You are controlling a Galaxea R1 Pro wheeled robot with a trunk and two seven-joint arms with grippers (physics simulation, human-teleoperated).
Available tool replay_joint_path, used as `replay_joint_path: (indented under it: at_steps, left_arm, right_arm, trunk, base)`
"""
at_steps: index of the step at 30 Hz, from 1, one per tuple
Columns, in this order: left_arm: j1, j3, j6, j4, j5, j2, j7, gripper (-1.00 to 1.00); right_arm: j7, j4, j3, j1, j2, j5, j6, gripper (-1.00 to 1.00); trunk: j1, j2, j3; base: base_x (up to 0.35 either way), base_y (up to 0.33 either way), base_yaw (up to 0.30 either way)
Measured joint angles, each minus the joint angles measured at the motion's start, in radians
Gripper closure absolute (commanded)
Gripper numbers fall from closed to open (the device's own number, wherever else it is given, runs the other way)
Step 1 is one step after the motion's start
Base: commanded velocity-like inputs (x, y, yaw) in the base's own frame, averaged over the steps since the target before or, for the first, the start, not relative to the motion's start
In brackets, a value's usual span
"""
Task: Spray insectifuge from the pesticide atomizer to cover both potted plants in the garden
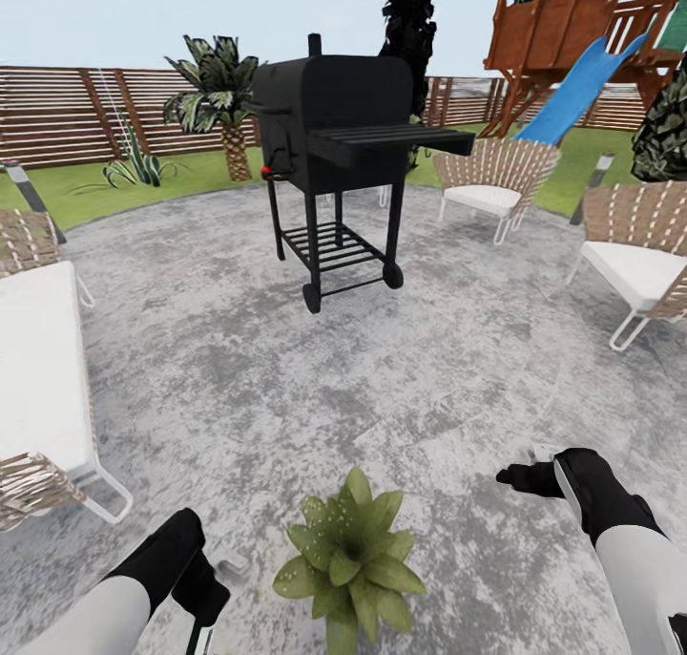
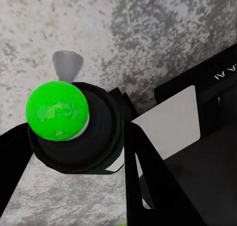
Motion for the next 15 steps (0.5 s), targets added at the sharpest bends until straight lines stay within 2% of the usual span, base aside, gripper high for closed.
replay_joint_path:
  at_steps: [8,15]
  left_arm:
    - [0.0,-0.003,0.0,0.001,-0.001,0.0,0.001,1.0]
    - [0.0,-0.005,0.0,0.002,-0.004,0.0,0.001,1.0]
  right_arm:
    - [0.0,0.0,0.0,0.0,0.0,0.0,0.0,-1.0]
    - [0.0,-0.001,0.0,0.0,0.0,0.0,0.001,-1.0]
  trunk:
    - [0.0,0.0,-0.005]
    - [0.0,0.0,-0.005]
  base:
    - [0.01,-0.014,0.197]
    - [0.0,-0.25,0.017]
